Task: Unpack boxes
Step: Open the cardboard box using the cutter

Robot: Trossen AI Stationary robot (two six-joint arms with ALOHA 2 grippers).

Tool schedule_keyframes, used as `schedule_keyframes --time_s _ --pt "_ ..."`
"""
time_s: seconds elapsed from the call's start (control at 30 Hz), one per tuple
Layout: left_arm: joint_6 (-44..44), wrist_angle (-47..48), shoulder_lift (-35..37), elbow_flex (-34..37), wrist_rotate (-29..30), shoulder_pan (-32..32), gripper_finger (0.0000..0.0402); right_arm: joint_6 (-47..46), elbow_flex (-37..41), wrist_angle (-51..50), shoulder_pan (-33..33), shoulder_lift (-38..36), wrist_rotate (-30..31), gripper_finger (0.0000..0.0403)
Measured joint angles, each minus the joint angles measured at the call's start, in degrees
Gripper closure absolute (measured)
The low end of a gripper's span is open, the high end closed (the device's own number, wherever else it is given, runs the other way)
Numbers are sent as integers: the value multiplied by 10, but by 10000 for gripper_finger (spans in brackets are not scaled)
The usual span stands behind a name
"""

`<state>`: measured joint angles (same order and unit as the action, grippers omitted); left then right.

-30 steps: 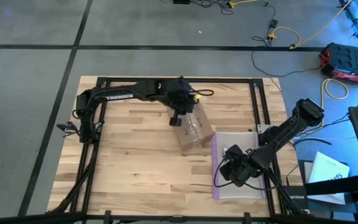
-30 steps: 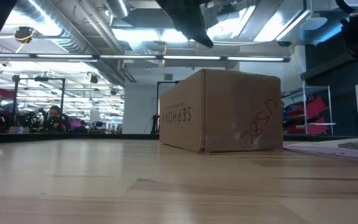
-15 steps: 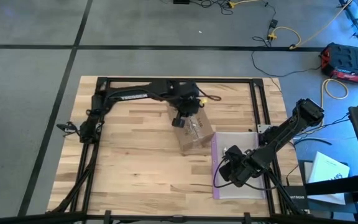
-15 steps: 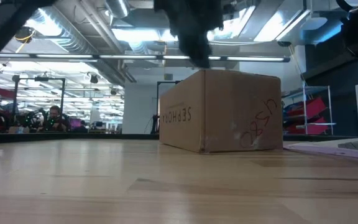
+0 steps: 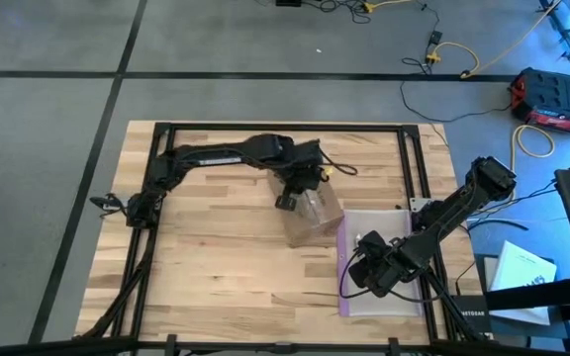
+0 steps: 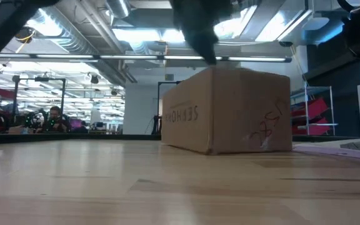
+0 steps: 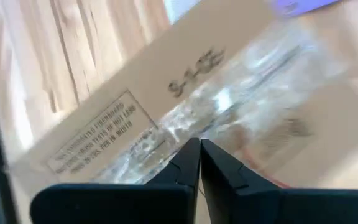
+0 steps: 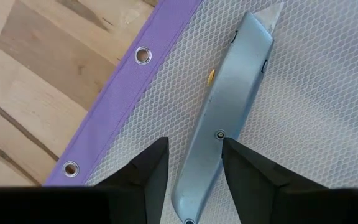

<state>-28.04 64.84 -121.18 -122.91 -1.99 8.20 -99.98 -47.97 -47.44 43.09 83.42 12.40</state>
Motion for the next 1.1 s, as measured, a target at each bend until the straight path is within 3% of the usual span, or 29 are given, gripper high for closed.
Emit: schedule_keyframes --time_s 0.17,0.33,0.4,0.47,0.57,0.7,0.9,1.1 --pt "-5 23 28 -15 0 -9 401 0 0 0 0 0 0 267" --pt "-5 -105 23 -10 -2 -9 401 0 0 1 0 0 0 267" --pt "3 -133 9 -5 -33 -3 401 0 0 2 0 0 0 267" --pt "17 -114 -22 -4 -61 5 401 0 0 3 0 0 0 267" --pt "18 -45 -78 0 -70 11 401 0 0 2 0 0 0 267" --pt "16 -28 -103 -5 -66 4 401 1 0 3 1 0 0 267" --pt "22 -63 -68 -35 -37 -25 401 2 0 5 1 0 3 267" --pt "26 -67 10 -86 -7 -30 401 21 -2 20 1 -2 55 267"
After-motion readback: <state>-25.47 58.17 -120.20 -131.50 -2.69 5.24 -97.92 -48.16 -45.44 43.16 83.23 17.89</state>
